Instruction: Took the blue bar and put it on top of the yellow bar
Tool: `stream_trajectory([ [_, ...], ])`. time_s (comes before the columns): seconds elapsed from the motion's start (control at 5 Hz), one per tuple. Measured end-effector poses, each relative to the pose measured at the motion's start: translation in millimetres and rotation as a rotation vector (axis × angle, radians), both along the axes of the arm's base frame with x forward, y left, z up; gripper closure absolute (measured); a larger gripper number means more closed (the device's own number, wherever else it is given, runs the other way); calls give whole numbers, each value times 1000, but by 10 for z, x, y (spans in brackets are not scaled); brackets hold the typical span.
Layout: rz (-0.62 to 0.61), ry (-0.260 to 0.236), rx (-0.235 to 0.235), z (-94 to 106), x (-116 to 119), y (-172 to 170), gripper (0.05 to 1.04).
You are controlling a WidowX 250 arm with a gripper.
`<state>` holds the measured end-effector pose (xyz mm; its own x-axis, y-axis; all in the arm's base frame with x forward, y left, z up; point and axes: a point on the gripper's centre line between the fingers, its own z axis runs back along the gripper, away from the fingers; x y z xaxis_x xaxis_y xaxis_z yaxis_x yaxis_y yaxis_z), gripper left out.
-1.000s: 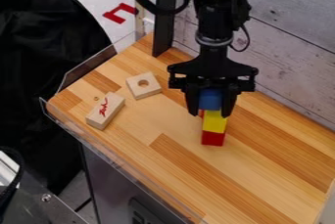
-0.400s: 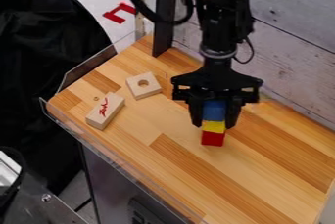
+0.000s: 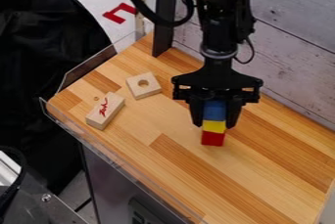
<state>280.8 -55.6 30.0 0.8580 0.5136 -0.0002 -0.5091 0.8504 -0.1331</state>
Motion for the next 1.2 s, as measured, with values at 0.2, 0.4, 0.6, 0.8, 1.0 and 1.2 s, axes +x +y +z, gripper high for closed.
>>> stream_trajectory([
  [0.2,3,5,4,-16,33,1,457],
  [0.4,3,43,8,-92,1,4,163],
  [0.6,12,54,-12,-83,-9,-28,80],
  [0.8,23,31,-28,26,3,-23,84],
  [1.0,13,-33,-56,290,-18,-11,84],
  [1.2,5,-93,-68,559,-82,76,84],
])
